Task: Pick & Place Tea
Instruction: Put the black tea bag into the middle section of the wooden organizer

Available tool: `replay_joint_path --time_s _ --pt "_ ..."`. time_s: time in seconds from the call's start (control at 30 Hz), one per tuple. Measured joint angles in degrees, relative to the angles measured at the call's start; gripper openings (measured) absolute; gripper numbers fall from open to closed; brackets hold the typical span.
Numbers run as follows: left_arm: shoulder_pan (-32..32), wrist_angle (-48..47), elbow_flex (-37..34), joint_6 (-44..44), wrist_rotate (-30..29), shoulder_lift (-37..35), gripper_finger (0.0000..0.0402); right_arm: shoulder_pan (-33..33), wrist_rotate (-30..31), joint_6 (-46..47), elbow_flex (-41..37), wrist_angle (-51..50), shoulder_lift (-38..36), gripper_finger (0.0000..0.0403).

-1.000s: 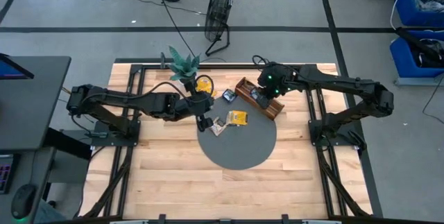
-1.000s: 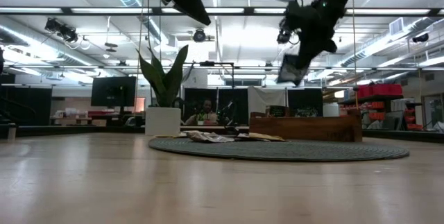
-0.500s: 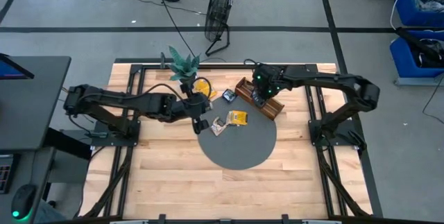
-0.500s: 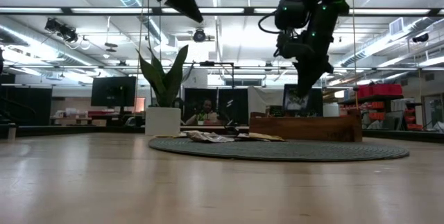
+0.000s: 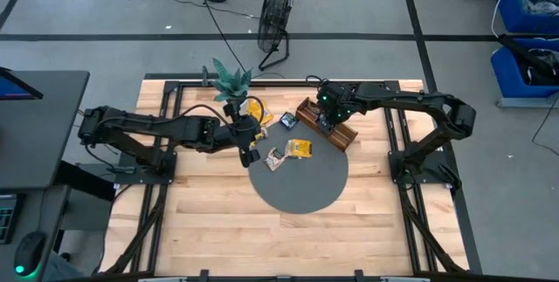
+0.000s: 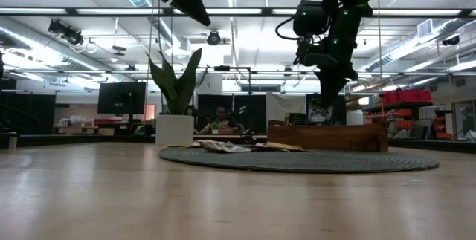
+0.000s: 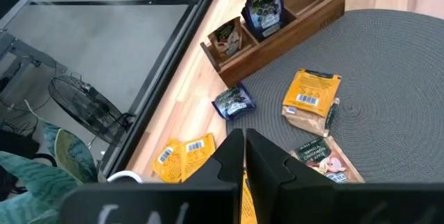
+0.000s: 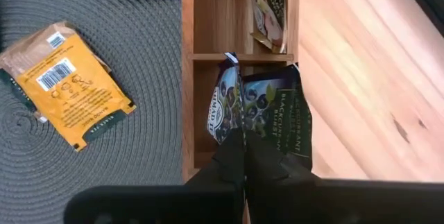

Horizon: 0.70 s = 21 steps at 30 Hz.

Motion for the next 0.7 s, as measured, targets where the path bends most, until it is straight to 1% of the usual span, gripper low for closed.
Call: replay_joint_path --time_s 0.33,0.43,0.5,0.7 --pt "1.6 0.3 0.0 -0.3 0.0 0.0 0.0016 0.0 -0.1 0.0 0.0 -0.3 0.0 0.0" --pt "1.6 0.5 0.0 -0.3 0.0 0.0 0.0017 -0.3 -1.4 0.0 0.0 -0.5 0.1 0.0" --pt "1.6 0.5 0.0 -0.4 0.0 0.0 0.0016 -0.5 -2.3 0.0 0.0 -0.7 0.8 0.0" --pt "1.6 0.5 0.0 -0.5 0.0 0.0 0.0016 -0.5 -2.4 0.0 -0.1 -0.7 2.7 0.0"
